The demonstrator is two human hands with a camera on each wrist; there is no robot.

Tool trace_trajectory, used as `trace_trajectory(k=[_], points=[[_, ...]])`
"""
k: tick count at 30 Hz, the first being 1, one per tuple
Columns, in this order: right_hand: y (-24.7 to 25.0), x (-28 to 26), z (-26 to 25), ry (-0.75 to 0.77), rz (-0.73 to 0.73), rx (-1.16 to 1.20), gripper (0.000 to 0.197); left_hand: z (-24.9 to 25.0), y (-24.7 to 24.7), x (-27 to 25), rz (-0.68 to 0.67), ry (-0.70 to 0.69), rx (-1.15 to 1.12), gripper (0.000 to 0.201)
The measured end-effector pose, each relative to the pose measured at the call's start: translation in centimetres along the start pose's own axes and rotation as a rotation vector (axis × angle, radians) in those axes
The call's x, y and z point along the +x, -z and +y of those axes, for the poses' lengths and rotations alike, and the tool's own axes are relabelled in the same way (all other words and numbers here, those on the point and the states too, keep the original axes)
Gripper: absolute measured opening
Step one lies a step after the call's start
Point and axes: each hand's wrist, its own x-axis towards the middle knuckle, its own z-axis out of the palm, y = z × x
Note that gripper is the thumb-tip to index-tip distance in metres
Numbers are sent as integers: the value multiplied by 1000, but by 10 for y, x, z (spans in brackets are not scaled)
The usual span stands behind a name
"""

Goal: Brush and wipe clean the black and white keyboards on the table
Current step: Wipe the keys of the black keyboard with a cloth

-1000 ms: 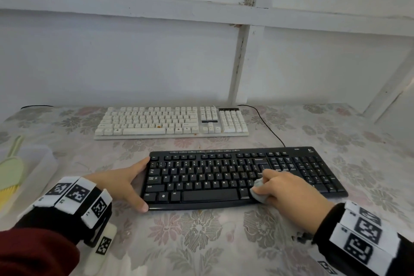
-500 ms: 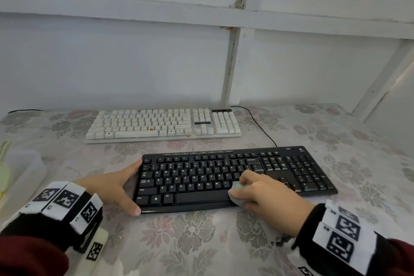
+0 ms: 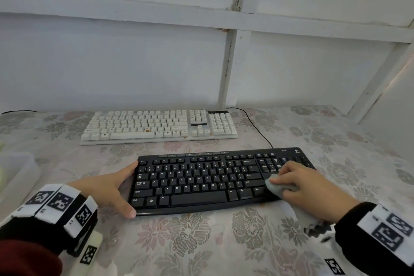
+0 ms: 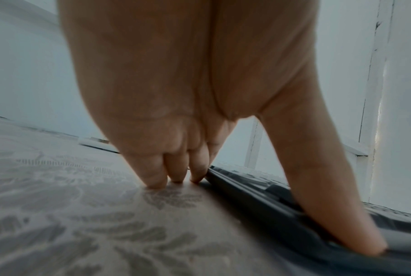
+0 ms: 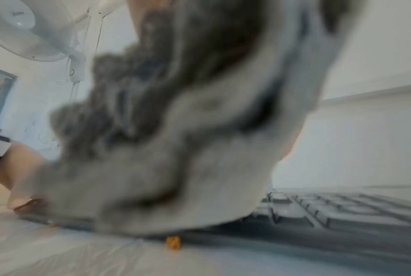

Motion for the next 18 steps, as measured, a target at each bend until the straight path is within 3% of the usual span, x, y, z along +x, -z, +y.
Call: trace_trajectory(k=[9, 18], points=[[-17, 2, -9, -100, -5, -209, 19, -4, 2, 3, 1, 13, 2, 144], [0, -7, 36, -275, 60, -220, 22, -5, 2, 4, -2, 7, -16, 144]])
